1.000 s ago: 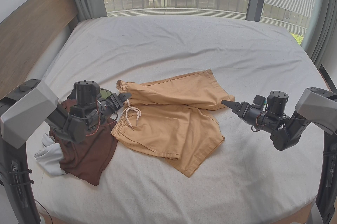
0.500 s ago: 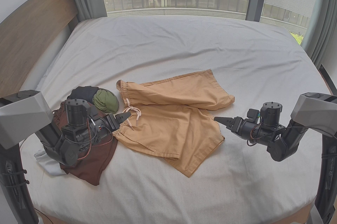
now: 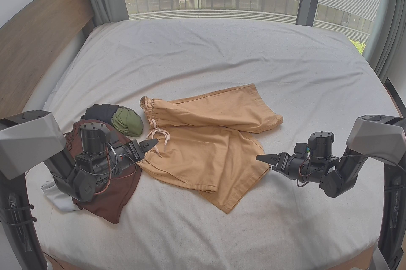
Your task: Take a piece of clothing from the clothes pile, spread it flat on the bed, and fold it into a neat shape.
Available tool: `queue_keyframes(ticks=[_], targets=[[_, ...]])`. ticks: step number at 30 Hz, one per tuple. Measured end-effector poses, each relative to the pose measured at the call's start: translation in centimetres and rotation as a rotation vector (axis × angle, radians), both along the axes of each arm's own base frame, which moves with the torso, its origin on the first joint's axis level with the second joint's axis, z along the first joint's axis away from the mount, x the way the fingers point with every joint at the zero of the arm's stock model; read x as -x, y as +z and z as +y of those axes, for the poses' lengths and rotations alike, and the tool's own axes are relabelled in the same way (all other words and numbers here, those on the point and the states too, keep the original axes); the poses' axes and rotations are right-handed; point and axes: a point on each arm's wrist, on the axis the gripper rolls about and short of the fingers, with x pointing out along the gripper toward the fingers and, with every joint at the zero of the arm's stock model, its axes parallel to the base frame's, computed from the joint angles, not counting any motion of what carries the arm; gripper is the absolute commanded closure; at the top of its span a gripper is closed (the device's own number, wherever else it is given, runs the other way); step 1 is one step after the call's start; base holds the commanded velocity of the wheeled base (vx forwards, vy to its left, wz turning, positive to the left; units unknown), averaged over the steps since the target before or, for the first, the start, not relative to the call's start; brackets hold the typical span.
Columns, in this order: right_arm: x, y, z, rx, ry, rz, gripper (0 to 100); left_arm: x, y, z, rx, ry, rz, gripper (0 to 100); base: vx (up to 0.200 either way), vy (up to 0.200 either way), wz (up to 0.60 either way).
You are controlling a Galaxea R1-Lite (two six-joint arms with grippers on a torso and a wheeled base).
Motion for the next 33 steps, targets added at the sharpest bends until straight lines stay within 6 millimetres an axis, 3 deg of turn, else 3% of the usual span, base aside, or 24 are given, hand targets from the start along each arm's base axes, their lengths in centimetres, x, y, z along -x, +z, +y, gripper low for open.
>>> queue_keyframes(ticks=[9, 20, 33], targets=[[-0.3, -1.1, 0.1, 0.01, -0.008, 0.05, 0, -0.1, -0.1, 0.0, 0.0, -0.001, 0.001, 0, 0.0, 0.0, 0.0], [-2.0, -2.7, 1.2, -0.023, -0.082, 0.059, 0, -0.1, -0.1, -0.1, 0.002, -0.003, -0.009, 0, 0.0, 0.0, 0.0], [-2.9, -2.1, 1.3, -0.133, -0.132, 0.036, 0, -0.2, -0.2, -0.2, 0.004, -0.002, -0.02, 0, 0.0, 0.0, 0.0]])
